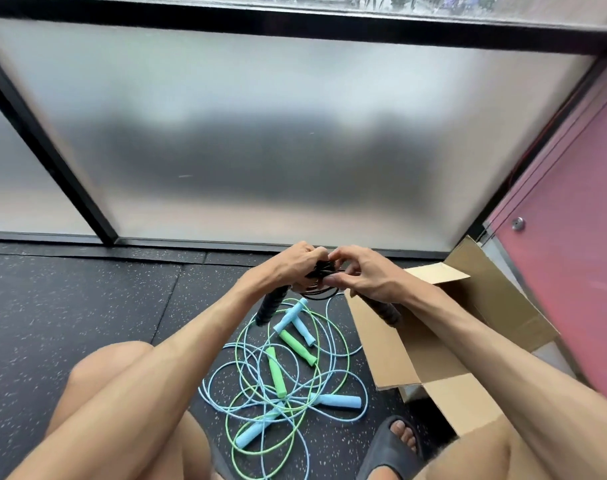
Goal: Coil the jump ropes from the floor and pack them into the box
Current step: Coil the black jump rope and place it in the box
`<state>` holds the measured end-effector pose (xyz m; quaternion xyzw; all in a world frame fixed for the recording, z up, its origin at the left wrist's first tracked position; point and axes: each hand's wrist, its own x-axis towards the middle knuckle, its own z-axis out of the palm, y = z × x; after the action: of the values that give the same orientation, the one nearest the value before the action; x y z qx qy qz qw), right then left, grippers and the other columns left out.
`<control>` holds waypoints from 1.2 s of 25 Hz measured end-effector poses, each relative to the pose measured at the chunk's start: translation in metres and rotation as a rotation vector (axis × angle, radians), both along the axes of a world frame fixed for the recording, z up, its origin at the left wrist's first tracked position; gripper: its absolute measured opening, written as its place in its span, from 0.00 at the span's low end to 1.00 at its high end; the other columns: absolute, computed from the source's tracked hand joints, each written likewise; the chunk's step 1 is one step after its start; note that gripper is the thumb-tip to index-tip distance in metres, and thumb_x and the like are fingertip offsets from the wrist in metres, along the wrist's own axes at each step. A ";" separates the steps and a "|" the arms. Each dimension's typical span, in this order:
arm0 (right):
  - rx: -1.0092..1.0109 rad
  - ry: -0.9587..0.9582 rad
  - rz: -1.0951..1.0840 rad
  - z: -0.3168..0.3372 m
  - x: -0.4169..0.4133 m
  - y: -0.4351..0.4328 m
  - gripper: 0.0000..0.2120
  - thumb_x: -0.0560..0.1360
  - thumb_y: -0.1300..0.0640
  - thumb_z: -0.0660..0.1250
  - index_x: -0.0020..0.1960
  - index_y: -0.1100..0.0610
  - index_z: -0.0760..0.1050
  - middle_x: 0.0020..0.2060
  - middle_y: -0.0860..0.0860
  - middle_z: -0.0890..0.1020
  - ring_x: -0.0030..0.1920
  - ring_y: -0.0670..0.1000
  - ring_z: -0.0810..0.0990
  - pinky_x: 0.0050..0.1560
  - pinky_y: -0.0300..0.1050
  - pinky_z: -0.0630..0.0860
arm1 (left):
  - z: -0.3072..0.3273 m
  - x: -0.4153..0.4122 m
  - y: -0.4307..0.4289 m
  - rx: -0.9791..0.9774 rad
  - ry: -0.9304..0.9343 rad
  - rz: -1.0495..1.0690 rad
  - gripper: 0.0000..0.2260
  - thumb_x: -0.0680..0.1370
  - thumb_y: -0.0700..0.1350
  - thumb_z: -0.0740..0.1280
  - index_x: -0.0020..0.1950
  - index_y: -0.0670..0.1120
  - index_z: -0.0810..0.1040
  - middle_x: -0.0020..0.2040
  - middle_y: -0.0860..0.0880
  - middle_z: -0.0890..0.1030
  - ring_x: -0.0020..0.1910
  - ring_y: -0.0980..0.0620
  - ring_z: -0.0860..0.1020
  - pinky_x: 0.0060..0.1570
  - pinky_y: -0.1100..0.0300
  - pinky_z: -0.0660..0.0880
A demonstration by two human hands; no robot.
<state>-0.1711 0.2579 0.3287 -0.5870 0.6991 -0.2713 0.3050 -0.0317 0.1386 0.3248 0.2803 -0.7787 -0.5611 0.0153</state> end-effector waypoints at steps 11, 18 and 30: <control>0.031 -0.110 -0.258 -0.011 -0.075 0.091 0.06 0.82 0.56 0.62 0.46 0.55 0.72 0.32 0.54 0.80 0.26 0.49 0.78 0.30 0.43 0.75 | -0.042 -0.095 0.071 0.485 0.300 0.064 0.17 0.82 0.51 0.63 0.40 0.41 0.77 0.27 0.45 0.69 0.29 0.48 0.70 0.39 0.55 0.68; 0.156 -0.116 -0.471 -0.036 -0.131 0.142 0.09 0.83 0.55 0.59 0.44 0.55 0.70 0.36 0.59 0.80 0.28 0.49 0.78 0.28 0.39 0.73 | -0.069 -0.159 0.120 0.417 0.065 -0.117 0.26 0.79 0.68 0.54 0.49 0.48 0.79 0.40 0.48 0.80 0.44 0.50 0.78 0.57 0.47 0.71; 0.304 -0.220 -0.717 -0.092 -0.210 0.161 0.11 0.82 0.54 0.58 0.45 0.59 0.71 0.33 0.54 0.80 0.27 0.49 0.77 0.29 0.38 0.74 | -0.166 -0.236 0.166 0.568 0.015 -0.110 0.30 0.75 0.72 0.58 0.57 0.48 0.79 0.44 0.45 0.83 0.46 0.49 0.81 0.50 0.52 0.70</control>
<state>-0.3813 0.4188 0.2366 -0.2217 0.8549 -0.3152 0.3474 -0.2674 0.3044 0.1584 0.2267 -0.6042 -0.7588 -0.0884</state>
